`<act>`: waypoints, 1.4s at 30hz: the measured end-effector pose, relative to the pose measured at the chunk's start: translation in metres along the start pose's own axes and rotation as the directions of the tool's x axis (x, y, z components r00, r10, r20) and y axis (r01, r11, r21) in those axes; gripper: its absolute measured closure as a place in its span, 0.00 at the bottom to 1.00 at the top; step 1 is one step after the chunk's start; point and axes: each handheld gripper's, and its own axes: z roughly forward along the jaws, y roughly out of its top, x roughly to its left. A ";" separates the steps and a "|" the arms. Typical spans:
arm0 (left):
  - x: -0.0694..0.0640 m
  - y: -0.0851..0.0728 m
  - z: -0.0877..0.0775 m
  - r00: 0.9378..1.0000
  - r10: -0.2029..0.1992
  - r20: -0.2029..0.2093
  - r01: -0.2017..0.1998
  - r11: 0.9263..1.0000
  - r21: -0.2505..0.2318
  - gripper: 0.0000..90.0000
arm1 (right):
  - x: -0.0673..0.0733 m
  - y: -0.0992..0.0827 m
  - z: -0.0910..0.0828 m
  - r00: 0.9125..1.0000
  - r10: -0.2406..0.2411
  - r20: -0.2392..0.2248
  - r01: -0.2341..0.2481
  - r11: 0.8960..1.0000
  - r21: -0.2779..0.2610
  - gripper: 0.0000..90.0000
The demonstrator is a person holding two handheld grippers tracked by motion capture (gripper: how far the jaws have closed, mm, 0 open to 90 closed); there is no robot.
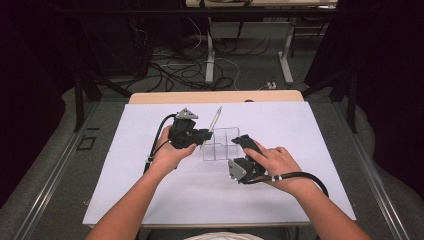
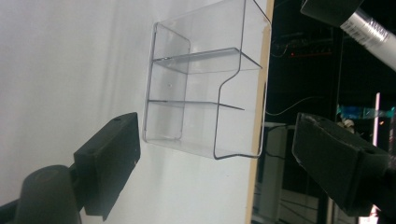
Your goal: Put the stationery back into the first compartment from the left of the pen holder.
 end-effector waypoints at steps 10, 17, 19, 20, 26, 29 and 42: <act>0.011 0.002 0.008 0.999 -0.034 -0.024 0.031 0.995 -0.092 0.86 | -0.003 -0.013 0.003 0.978 0.207 -0.005 -0.206 0.978 0.009 0.00; 0.014 0.002 0.019 0.998 -0.046 -0.035 0.042 0.992 -0.123 0.86 | -0.006 -0.017 0.004 0.950 0.311 -0.003 -0.311 0.950 -0.005 0.00; 0.014 0.001 0.022 0.998 -0.045 -0.032 0.041 0.990 -0.133 0.86 | -0.006 -0.018 0.005 0.948 0.318 0.005 -0.318 0.948 -0.014 0.00; 0.015 0.001 0.023 0.999 -0.031 -0.037 0.027 0.992 -0.121 0.86 | -0.008 -0.019 0.005 0.956 0.292 0.004 -0.292 0.956 -0.015 0.00; 0.016 -0.005 0.033 0.999 -0.029 -0.045 0.022 0.990 -0.139 0.86 | -0.009 -0.022 0.003 0.941 0.338 0.019 -0.338 0.941 -0.009 0.00; 0.016 -0.009 0.037 0.998 -0.036 -0.049 0.030 0.991 -0.128 0.86 | -0.010 -0.023 0.002 0.939 0.343 0.018 -0.343 0.939 -0.022 0.00; 0.020 -0.024 0.045 0.997 -0.040 -0.061 0.031 0.990 -0.140 0.86 | -0.010 -0.028 0.001 0.939 0.344 0.017 -0.344 0.939 -0.016 0.00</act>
